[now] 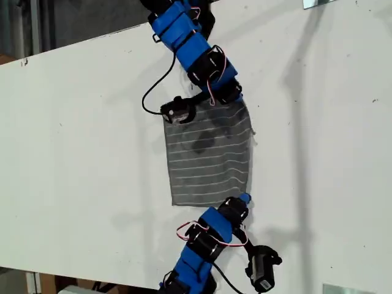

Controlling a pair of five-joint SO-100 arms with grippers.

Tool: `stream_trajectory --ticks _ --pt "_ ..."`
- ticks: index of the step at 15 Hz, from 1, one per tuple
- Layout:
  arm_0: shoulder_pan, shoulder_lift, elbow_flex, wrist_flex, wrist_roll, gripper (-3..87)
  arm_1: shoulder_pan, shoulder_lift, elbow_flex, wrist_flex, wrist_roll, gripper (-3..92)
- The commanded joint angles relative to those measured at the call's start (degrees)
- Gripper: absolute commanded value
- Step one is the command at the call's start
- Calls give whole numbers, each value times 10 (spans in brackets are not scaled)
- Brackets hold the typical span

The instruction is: Grasp corners of a square towel and fold twice.

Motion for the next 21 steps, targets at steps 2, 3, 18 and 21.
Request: stream_trajectory --ticks 2,3,18,21 --pt "-55 102 47 40 -6 -1 60 97 4 -4 -47 -1" --pt "-83 124 83 40 -1 -1 82 113 16 -5 -60 -1" --pt "-425 380 608 -161 120 -1 421 329 379 -157 -227 -1" --pt "-468 332 615 -178 134 -1 466 327 420 -177 -251 -1"
